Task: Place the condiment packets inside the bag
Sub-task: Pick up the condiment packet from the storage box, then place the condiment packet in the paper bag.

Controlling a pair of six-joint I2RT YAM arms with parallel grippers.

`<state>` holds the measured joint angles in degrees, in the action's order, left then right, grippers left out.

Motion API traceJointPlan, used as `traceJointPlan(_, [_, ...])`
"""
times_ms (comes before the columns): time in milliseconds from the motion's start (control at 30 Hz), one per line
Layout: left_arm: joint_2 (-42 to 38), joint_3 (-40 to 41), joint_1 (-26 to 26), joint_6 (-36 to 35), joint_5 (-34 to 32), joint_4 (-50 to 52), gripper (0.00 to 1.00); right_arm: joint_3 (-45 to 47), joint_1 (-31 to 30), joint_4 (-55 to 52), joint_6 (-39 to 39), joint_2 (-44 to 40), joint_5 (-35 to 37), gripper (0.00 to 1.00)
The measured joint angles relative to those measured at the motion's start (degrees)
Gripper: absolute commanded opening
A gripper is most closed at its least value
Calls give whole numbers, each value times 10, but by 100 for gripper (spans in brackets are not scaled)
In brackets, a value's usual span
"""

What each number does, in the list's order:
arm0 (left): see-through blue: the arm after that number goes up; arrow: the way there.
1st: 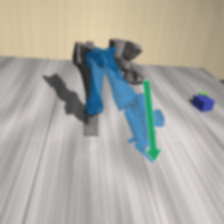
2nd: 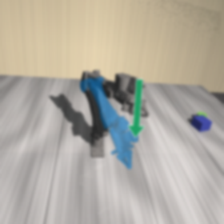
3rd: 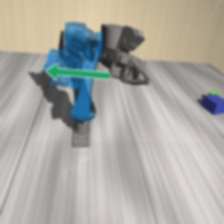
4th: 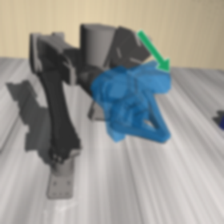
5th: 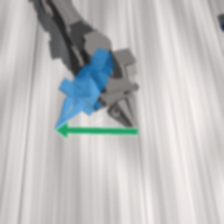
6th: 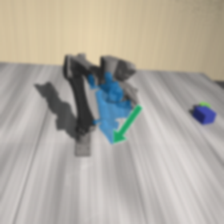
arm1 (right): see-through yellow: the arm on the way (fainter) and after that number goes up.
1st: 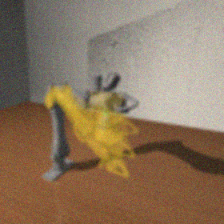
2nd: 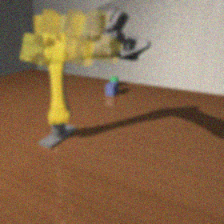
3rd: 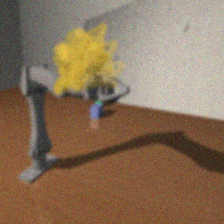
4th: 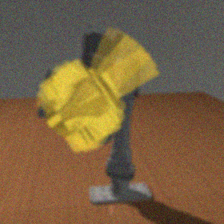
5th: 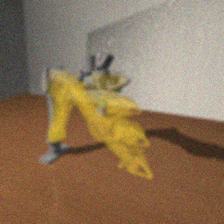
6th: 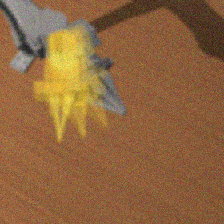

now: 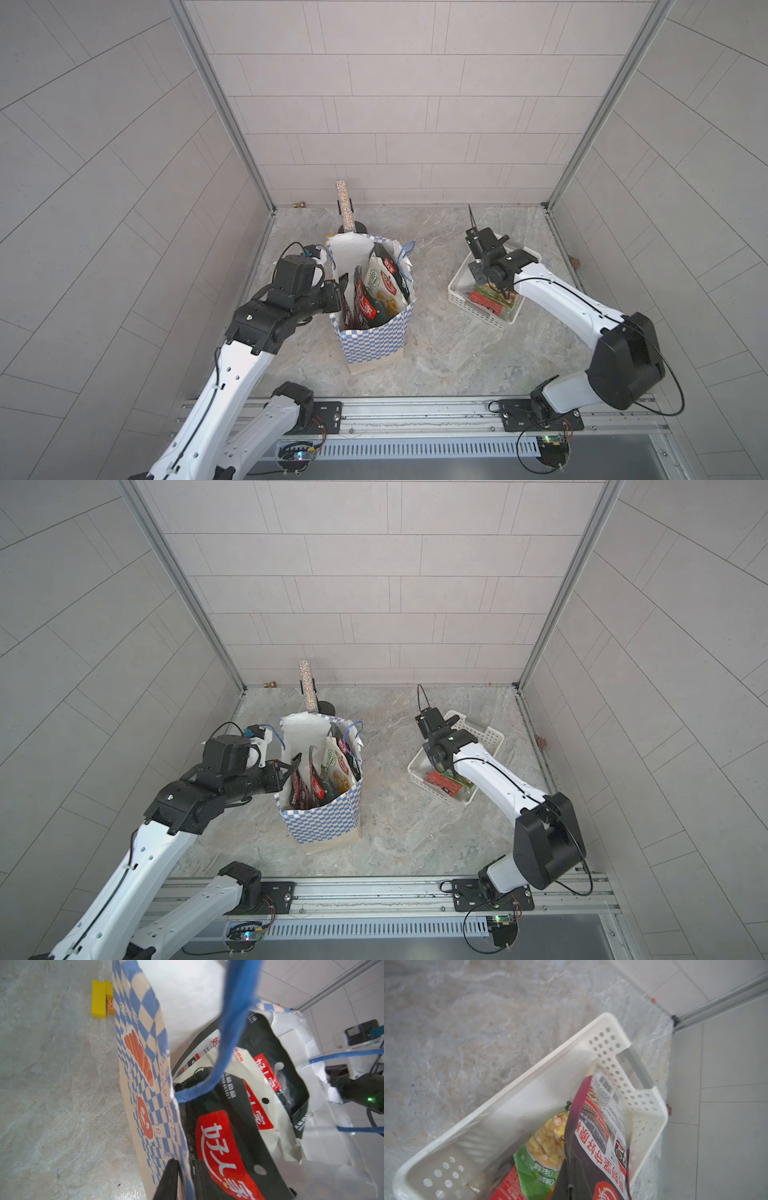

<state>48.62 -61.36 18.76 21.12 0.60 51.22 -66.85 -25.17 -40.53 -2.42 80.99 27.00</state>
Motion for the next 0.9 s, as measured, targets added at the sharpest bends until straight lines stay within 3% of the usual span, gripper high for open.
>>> traceJointPlan(333, [-5, -33, 15, -14, 5, -14, 48, -10, 40, -8, 3, -61, -23, 0])
traceJointPlan(433, [-6, -40, 17, -27, -7, -20, 59, -48, 42, -43, 6, -73, -22, 0])
traceJointPlan(667, [-32, -40, 19, -25, -78, -29, 71, -245, 18, -147, 11, -116, -86, 0])
traceJointPlan(900, [-44, -31, 19, 11, -143, 6, 72, -476, -115, -208, 2, -118, -178, 0])
